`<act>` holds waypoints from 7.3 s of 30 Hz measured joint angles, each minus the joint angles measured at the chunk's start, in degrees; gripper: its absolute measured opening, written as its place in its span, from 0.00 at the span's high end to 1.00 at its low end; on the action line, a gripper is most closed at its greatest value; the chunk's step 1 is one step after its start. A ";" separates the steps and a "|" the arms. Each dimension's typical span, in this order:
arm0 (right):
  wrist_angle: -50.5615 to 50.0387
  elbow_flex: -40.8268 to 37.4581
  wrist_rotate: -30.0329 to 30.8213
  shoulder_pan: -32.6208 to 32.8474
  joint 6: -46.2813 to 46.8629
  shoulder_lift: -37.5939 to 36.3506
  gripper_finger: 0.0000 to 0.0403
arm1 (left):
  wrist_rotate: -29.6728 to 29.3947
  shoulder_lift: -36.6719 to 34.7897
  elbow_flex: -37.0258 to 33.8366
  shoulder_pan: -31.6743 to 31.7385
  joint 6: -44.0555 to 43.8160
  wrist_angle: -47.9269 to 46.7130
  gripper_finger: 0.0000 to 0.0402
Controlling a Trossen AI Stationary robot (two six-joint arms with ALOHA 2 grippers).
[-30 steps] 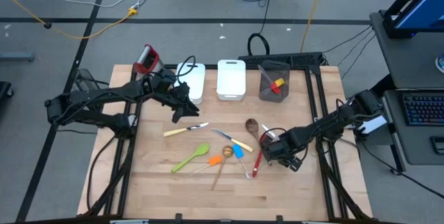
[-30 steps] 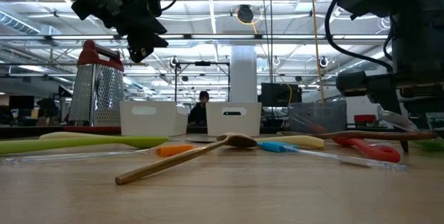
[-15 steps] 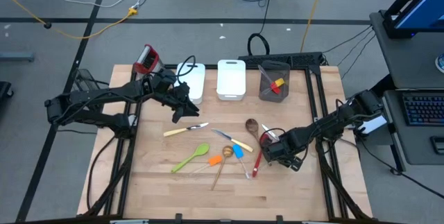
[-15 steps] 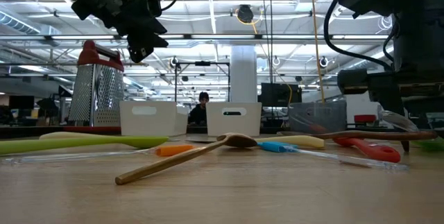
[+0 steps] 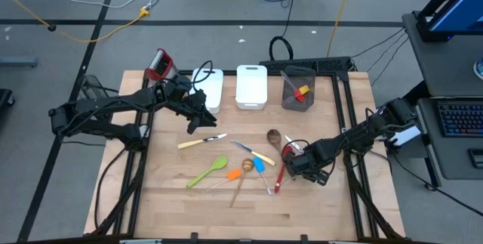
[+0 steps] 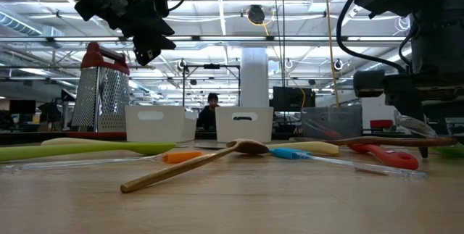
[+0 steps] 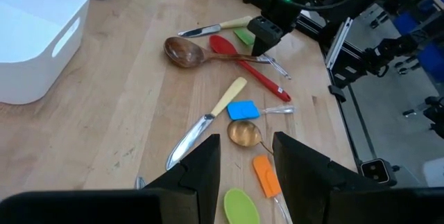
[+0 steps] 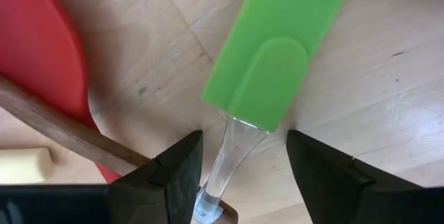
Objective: Pick & Place Kitchen Items
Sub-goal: Put the green spatula into the black bin, then put the orange spatula into the black bin
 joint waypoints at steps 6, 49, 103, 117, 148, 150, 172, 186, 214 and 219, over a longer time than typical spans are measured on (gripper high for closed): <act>0.02 -0.02 0.17 0.00 -0.94 0.00 0.50 | -0.01 0.00 0.00 0.00 0.17 0.00 0.66; 2.68 -8.16 -5.54 -3.15 -1.99 -0.45 0.93 | 1.44 0.00 0.00 -0.01 -0.09 0.02 0.66; 35.66 -7.96 -20.58 -61.19 -38.06 -30.47 0.93 | 1.33 0.00 0.00 -0.22 -3.89 2.27 0.66; 31.60 -7.96 -42.08 -81.42 -40.55 -23.84 0.93 | 0.74 0.00 0.00 -0.22 -6.42 5.44 0.66; 33.43 -7.93 -40.91 -84.23 -46.41 -14.43 0.81 | -0.57 0.00 0.00 -0.22 -7.06 5.18 0.66; 33.25 -7.93 -41.72 -84.62 -46.60 -14.43 0.80 | -0.58 0.00 0.00 -0.22 -7.05 5.18 0.66; 31.85 -7.93 -47.65 -77.35 -56.48 -21.51 0.93 | -0.55 0.00 0.00 -0.22 -6.95 4.99 0.66; 31.73 -7.93 -29.96 -53.87 -71.53 -31.20 0.98 | -0.52 0.00 0.00 -0.23 -5.84 4.95 0.66; 9.02 -7.96 -5.61 -22.74 -104.96 -29.31 1.00 | -6.78 0.00 0.00 -0.22 -5.88 4.98 0.66; 10.24 -7.96 -3.92 -18.81 -105.16 -29.31 1.00 | -6.78 0.00 0.00 -0.22 -5.92 5.09 0.66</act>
